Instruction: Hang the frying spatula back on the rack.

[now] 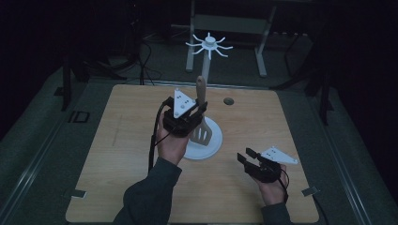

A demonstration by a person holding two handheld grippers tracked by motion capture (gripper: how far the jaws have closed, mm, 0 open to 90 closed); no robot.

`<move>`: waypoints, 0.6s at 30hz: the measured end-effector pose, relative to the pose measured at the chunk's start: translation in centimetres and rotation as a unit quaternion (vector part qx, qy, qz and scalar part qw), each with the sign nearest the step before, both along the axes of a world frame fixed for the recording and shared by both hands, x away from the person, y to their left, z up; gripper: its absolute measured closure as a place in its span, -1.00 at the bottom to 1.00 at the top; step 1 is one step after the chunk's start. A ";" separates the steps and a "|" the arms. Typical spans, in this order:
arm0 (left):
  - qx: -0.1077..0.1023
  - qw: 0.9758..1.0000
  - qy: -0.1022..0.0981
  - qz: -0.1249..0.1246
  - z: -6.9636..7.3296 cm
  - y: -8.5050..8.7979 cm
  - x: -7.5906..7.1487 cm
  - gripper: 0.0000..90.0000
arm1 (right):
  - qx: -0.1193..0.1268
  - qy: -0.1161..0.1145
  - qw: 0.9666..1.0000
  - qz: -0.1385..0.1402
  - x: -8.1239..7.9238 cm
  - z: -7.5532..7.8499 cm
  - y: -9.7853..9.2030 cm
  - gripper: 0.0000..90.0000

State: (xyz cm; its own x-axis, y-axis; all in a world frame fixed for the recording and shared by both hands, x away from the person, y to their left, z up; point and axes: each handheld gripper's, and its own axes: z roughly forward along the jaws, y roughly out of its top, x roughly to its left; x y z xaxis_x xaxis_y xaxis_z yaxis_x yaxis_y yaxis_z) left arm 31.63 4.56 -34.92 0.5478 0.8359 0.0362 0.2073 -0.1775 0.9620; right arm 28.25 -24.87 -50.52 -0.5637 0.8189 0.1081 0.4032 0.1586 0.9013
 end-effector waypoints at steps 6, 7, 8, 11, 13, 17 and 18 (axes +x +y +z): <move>0.011 1.000 0.001 0.007 1.0 -0.2 0.5 0.66 | -0.001 0.001 1.000 -0.001 0.0 -0.1 0.0 0.18; 0.012 1.000 0.001 0.007 1.1 -0.3 0.5 0.66 | -0.001 0.002 1.000 -0.001 0.0 -0.1 0.0 0.18; 0.014 1.000 0.000 0.008 1.3 -0.4 0.6 0.66 | 0.000 0.002 1.000 -0.001 0.0 -0.2 0.0 0.18; 0.019 1.000 -0.001 0.013 1.6 -0.8 0.8 0.66 | 0.001 0.003 1.000 -0.001 0.0 -0.2 0.0 0.18; 0.023 1.000 0.000 0.017 1.9 -1.1 0.9 0.66 | 0.001 0.004 1.000 -0.002 0.1 -0.3 0.0 0.18; 0.026 0.999 0.002 0.022 2.3 -1.6 1.3 0.66 | 0.002 0.006 1.000 -0.002 0.0 -0.3 0.0 0.18; 0.028 0.999 0.003 0.024 2.4 -1.6 1.3 0.66 | 0.003 0.006 1.000 -0.002 0.0 -0.3 0.0 0.18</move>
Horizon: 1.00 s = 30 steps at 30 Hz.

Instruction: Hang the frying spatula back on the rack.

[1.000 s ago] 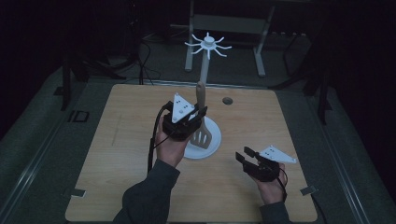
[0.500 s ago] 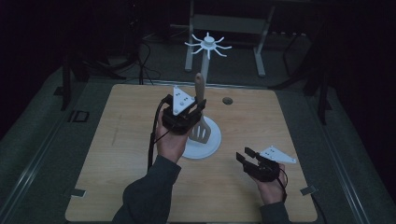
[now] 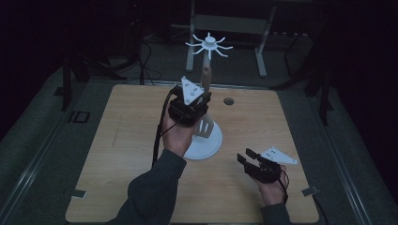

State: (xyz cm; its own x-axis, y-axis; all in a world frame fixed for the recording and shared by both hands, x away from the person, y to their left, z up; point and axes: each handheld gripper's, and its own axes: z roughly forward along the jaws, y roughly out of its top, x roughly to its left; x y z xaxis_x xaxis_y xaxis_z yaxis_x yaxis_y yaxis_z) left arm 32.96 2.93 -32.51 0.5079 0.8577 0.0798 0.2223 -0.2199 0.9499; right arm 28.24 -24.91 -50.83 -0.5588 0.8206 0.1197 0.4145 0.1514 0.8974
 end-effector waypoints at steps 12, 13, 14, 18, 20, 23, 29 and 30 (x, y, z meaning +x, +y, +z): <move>0.006 1.000 0.007 0.019 0.7 -0.7 1.0 0.65 | 0.000 0.001 1.000 0.000 0.1 -0.1 -0.1 0.18; 0.005 1.000 0.008 0.020 0.7 -0.7 1.1 0.65 | 0.001 0.001 1.000 0.000 0.0 -0.1 -0.1 0.18; 0.005 1.000 0.008 0.020 0.7 -0.7 1.2 0.65 | 0.001 0.001 1.000 0.000 0.0 -0.1 -0.1 0.18; 0.011 1.000 0.010 0.024 0.9 -0.8 1.4 0.65 | 0.000 0.001 1.000 0.002 0.0 -0.1 0.0 0.18; 0.016 0.999 0.013 0.026 1.0 -0.8 1.5 0.65 | 0.000 0.002 1.000 0.003 0.0 -0.1 0.1 0.18; 0.021 0.999 0.015 0.028 1.1 -1.0 1.7 0.65 | -0.001 0.003 1.000 0.004 0.0 -0.2 0.2 0.18; 0.021 0.999 0.018 0.034 1.1 -1.0 2.0 0.65 | 0.000 0.003 1.000 0.003 0.0 -0.2 0.1 0.18; 0.025 0.999 0.019 0.035 1.1 -0.9 2.1 0.65 | 0.000 0.003 1.000 0.003 0.0 -0.2 0.1 0.18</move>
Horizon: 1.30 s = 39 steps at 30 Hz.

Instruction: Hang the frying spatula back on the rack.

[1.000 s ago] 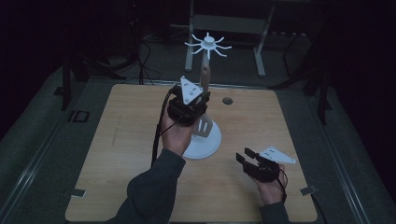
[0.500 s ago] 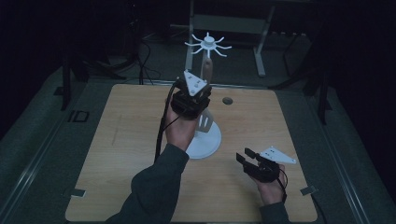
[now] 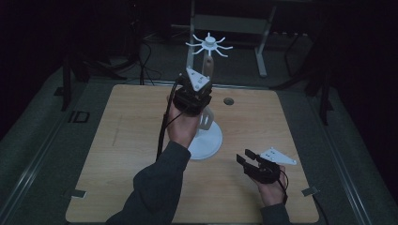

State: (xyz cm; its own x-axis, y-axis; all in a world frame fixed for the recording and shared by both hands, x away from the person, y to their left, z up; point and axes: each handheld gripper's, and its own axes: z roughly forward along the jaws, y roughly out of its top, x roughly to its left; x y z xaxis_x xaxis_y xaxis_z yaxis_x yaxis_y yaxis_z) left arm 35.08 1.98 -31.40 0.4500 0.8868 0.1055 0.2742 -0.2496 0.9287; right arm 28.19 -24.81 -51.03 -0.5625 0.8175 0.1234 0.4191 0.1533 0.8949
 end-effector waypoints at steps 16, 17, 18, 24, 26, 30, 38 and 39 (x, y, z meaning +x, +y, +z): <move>0.004 1.000 -0.027 0.000 0.5 0.3 -0.2 0.61 | -0.002 0.002 1.000 0.001 0.0 -0.2 0.1 0.18; 0.003 1.000 -0.025 0.000 0.5 0.3 -0.2 0.61 | -0.002 0.002 1.000 0.001 0.0 -0.2 0.0 0.18; 0.000 1.000 -0.023 -0.002 0.4 0.3 -0.1 0.61 | -0.002 0.001 1.000 0.001 0.0 -0.2 0.0 0.18; -0.018 1.000 -0.012 -0.011 0.6 0.4 0.6 0.60 | -0.003 0.001 1.000 0.000 0.0 -0.2 0.0 0.18; -0.022 1.000 -0.010 -0.013 0.6 0.6 0.8 0.60 | -0.003 0.001 1.000 0.000 -0.1 -0.2 0.0 0.18; -0.024 1.000 -0.011 -0.017 0.5 0.7 0.9 0.59 | -0.005 0.001 1.000 0.000 -0.1 -0.2 0.0 0.18; -0.037 0.999 -0.016 -0.022 0.3 1.1 0.7 0.31 | -0.008 0.004 1.000 0.002 0.0 -0.3 0.1 0.17; -0.039 0.999 -0.017 -0.023 0.3 1.1 0.7 0.26 | -0.008 0.004 1.000 0.003 0.0 -0.3 0.1 0.16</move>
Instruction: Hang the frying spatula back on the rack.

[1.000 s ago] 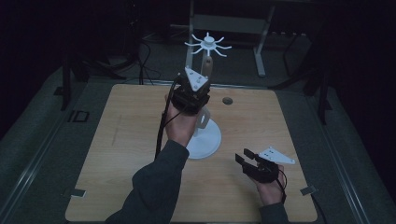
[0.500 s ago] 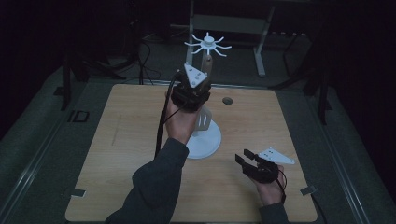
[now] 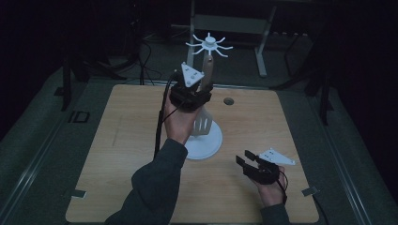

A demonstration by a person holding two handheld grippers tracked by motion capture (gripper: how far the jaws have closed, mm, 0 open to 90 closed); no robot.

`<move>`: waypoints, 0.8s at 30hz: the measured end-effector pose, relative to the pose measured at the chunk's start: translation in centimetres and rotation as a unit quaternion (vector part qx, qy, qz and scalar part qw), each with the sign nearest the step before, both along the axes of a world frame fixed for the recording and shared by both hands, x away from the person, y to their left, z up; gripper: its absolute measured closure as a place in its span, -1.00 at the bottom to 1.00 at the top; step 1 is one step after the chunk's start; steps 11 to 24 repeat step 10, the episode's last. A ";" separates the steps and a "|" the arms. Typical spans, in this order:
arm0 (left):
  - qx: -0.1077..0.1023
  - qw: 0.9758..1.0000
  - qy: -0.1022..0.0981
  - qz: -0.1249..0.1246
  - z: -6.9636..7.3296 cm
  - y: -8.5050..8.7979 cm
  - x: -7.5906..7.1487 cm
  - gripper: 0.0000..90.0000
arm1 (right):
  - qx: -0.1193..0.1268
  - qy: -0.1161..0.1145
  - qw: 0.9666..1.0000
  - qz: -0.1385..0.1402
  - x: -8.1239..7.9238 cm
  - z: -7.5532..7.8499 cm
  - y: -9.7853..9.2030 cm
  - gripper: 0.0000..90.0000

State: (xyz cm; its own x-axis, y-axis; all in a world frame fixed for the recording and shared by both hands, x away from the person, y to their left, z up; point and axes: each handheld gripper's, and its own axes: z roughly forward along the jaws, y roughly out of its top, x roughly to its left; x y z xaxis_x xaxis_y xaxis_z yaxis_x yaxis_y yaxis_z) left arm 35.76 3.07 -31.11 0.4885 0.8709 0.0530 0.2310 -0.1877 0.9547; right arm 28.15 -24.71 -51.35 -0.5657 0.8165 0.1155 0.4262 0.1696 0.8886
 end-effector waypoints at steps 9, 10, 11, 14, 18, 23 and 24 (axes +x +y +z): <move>0.008 1.000 -0.015 -0.013 0.0 0.2 -0.7 -0.15 | 0.001 0.001 1.000 -0.005 0.0 -0.1 -0.2 0.14; 0.008 1.000 -0.015 -0.013 0.0 0.2 -0.7 -0.15 | 0.000 0.001 1.000 -0.005 0.1 -0.1 -0.2 0.14; 0.008 1.000 -0.015 -0.013 0.0 0.2 -0.7 -0.15 | 0.000 0.001 1.000 -0.005 0.1 -0.1 -0.2 0.14; 0.008 1.000 -0.015 -0.013 0.0 0.2 -0.7 -0.15 | 0.000 0.001 1.000 -0.005 0.1 -0.1 -0.2 0.14; 0.008 1.000 -0.015 -0.013 0.0 0.2 -0.7 -0.15 | 0.000 0.001 1.000 -0.005 0.1 -0.1 -0.2 0.14; 0.008 1.000 -0.015 -0.013 0.0 0.2 -0.7 -0.15 | 0.000 0.001 1.000 -0.005 0.1 -0.1 -0.2 0.14; 0.008 1.000 -0.015 -0.013 0.0 0.2 -0.7 -0.15 | 0.000 0.001 1.000 -0.005 0.1 -0.1 -0.2 0.14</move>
